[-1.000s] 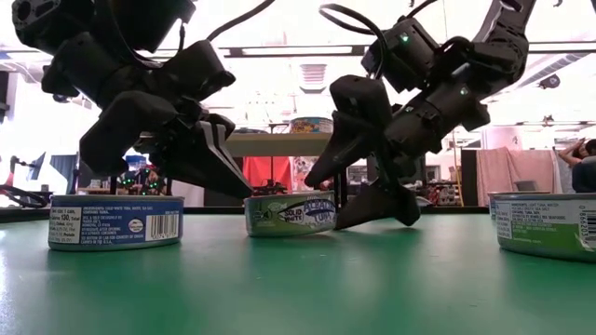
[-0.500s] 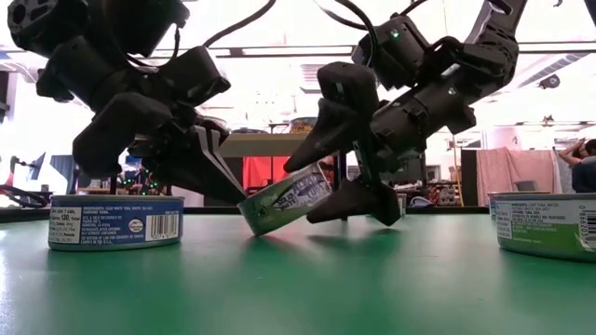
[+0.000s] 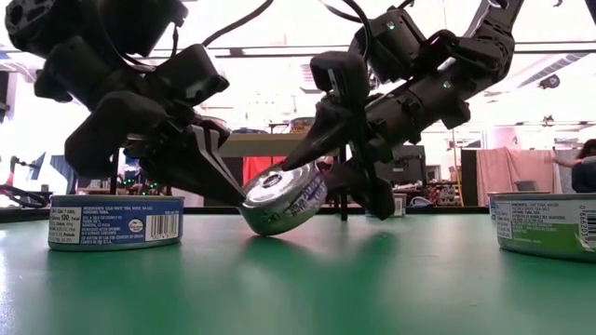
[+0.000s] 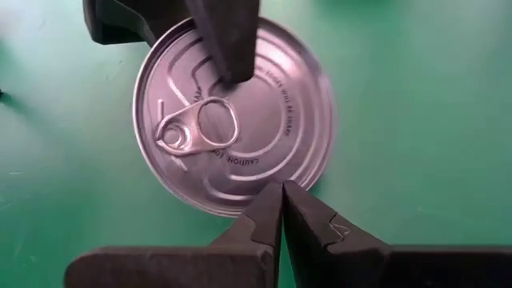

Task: Stack canned seafood by type on shelf
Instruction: Put the center green tuna can on the shelf

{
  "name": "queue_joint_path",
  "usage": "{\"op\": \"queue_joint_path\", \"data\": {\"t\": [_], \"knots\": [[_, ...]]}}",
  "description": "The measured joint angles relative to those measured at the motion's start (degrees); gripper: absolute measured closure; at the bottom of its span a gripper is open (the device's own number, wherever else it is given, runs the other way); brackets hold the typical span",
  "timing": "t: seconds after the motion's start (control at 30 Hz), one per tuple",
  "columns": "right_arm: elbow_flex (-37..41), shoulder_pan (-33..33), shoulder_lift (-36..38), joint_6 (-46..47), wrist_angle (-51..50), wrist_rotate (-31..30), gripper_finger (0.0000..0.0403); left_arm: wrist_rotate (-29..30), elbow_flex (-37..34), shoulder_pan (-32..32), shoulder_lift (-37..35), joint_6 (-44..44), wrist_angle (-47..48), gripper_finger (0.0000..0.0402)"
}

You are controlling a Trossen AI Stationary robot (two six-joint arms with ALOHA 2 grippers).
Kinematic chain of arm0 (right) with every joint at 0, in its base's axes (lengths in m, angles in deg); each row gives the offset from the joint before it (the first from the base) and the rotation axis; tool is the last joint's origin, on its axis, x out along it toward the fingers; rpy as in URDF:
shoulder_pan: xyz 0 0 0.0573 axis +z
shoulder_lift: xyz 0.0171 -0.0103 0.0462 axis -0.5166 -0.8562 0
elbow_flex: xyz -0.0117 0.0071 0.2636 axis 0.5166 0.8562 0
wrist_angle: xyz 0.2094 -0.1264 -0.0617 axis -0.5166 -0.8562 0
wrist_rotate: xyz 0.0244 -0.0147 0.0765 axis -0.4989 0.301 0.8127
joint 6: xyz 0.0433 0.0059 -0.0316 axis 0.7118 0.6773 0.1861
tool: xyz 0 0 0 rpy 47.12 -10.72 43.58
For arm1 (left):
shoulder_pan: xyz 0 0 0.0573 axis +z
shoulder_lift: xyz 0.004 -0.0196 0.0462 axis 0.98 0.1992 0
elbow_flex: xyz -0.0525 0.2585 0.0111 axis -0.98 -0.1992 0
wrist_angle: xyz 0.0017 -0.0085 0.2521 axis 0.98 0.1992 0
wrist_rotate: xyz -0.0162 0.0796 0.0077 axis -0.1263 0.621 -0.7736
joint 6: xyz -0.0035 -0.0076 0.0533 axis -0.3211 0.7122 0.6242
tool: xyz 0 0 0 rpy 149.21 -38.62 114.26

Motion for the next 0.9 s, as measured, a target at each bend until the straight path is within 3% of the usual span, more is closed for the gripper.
{"op": "queue_joint_path", "data": {"t": [0.1,0.4,0.9], "knots": [[-0.1,0.0,0.1,0.0,-0.5,0.0,0.0266,-0.1,0.0,-0.1,0.0,0.0,-0.5,0.0401],[0.0,-0.1,1.0,-0.9,-1.9,2.2,0.0266,1.1,-0.2,-1.4,-2.7,3.2,0.8,0.0401],[-0.2,-1.1,16.8,-4.3,-13.2,4.0,0.0266,15.9,-0.1,-9.1,-14.9,12.4,8.2,0.0401]]}}
